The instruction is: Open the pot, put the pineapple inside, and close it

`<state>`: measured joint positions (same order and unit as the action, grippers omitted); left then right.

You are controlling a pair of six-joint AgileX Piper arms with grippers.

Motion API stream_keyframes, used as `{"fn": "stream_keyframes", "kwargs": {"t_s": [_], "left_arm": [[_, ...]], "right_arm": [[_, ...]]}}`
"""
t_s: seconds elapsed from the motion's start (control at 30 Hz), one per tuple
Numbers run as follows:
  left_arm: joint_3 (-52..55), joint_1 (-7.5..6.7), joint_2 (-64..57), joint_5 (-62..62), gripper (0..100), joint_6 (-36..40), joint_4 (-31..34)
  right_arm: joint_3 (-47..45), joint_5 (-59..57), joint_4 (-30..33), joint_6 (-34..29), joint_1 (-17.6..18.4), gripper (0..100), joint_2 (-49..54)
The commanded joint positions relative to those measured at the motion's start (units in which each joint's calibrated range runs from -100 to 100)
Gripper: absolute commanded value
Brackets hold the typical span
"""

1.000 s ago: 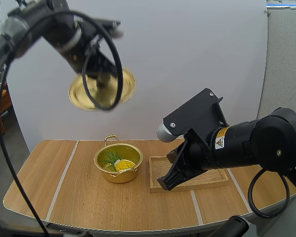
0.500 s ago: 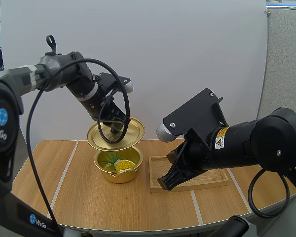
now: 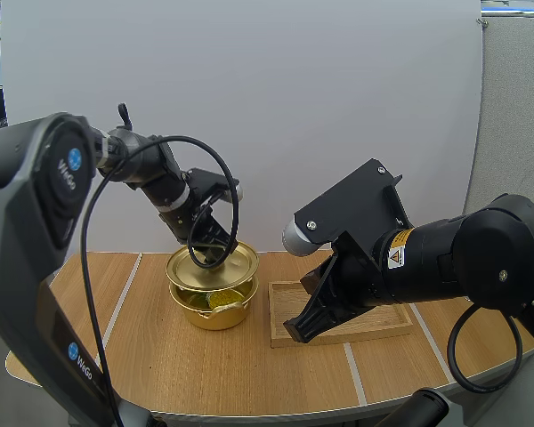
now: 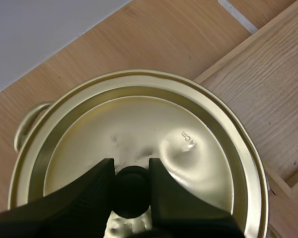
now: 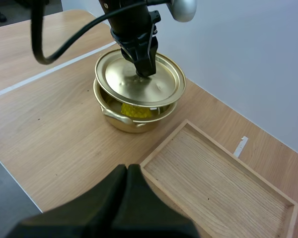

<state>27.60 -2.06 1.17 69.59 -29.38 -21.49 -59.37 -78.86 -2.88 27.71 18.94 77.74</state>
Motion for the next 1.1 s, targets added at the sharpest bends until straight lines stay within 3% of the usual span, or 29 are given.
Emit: {"fn": "stream_keyframes", "kwargs": {"t_s": [0.0,0.7,1.07], "left_arm": [[0.3,0.02,2.2,-2.4,0,-0.5,-1.4],[0.3,0.02,6.3,-0.6,0,-0.6,2.6],[0.3,0.02,6.3,7.8,0,-0.3,6.6]], "right_arm": [[0.0,1.0,0.2,-0.2,0.0,0,0.5],[0.0,1.0,0.2,-0.2,0.0,0,0.5],[0.0,1.0,0.2,-0.2,0.0,0,0.5]]}}
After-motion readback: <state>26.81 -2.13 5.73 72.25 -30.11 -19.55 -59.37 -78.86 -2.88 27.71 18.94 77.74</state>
